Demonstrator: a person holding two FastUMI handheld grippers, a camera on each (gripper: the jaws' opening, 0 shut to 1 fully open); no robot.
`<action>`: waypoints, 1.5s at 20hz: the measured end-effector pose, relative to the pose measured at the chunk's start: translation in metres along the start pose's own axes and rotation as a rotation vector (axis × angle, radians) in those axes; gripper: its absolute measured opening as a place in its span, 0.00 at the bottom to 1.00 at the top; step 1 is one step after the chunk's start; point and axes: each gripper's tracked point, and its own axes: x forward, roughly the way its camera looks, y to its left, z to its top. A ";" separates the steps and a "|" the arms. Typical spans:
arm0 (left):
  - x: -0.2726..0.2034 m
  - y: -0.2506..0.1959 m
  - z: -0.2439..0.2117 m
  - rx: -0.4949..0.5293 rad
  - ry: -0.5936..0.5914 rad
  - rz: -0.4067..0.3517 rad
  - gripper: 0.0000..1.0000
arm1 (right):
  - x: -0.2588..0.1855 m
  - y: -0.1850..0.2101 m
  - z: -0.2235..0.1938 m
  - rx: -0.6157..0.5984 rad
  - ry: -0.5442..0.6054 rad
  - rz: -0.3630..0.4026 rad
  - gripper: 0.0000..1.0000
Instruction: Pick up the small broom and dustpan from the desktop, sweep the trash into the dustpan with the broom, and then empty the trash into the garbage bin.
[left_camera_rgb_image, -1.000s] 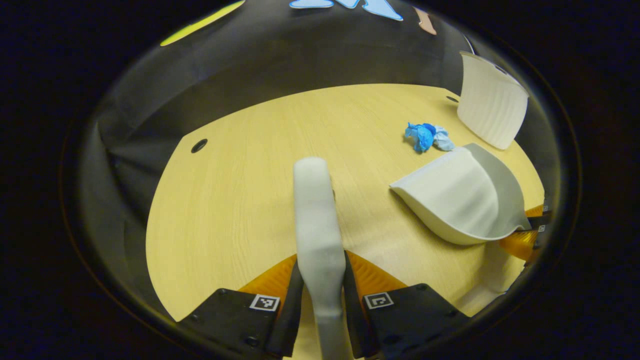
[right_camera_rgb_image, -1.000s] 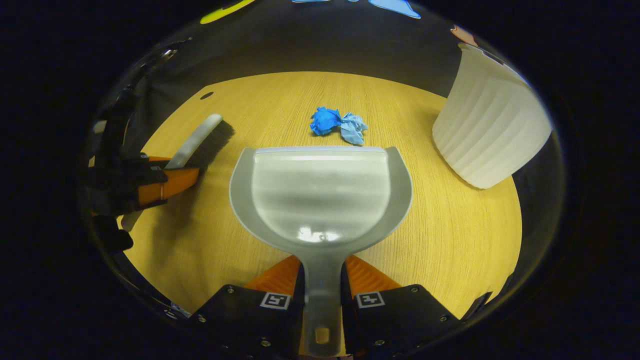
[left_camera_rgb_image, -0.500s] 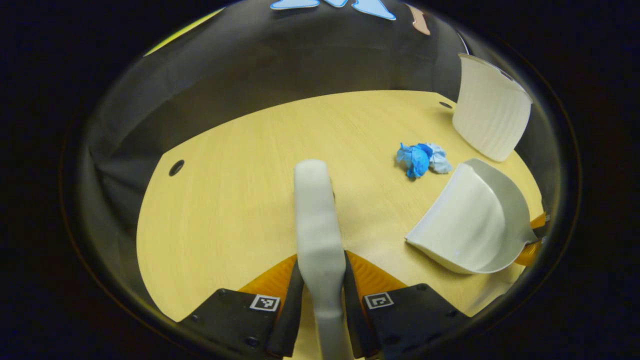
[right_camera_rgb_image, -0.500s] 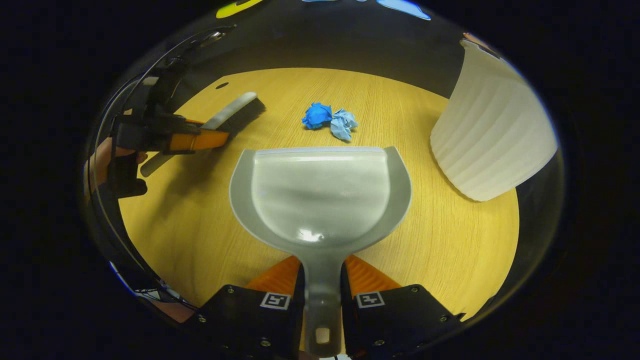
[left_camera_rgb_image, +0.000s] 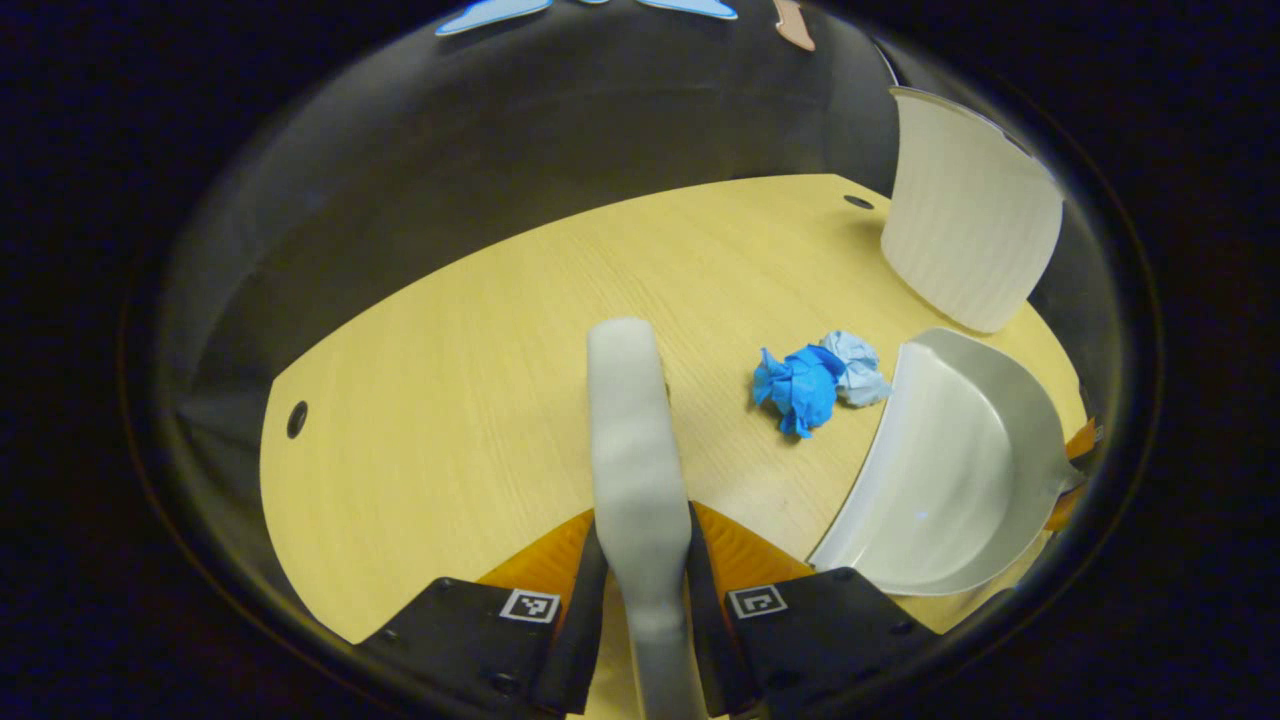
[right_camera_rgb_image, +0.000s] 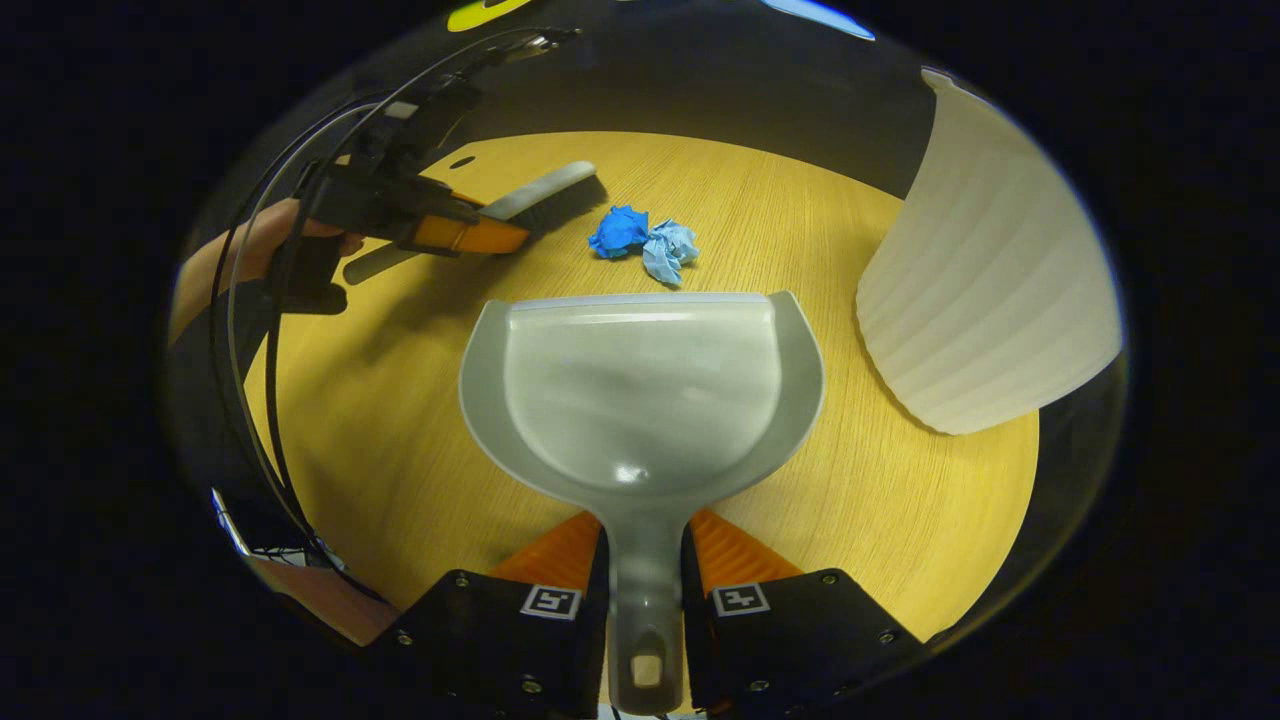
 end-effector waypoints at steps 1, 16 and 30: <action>0.004 -0.003 0.006 0.033 -0.002 -0.007 0.47 | 0.001 -0.003 0.000 -0.009 0.003 0.001 0.33; -0.016 -0.063 0.049 0.402 0.052 -0.325 0.47 | -0.021 0.016 0.043 -0.001 -0.006 0.060 0.33; -0.068 -0.089 0.050 0.329 0.039 -0.427 0.50 | -0.047 0.015 0.078 0.028 -0.073 0.039 0.33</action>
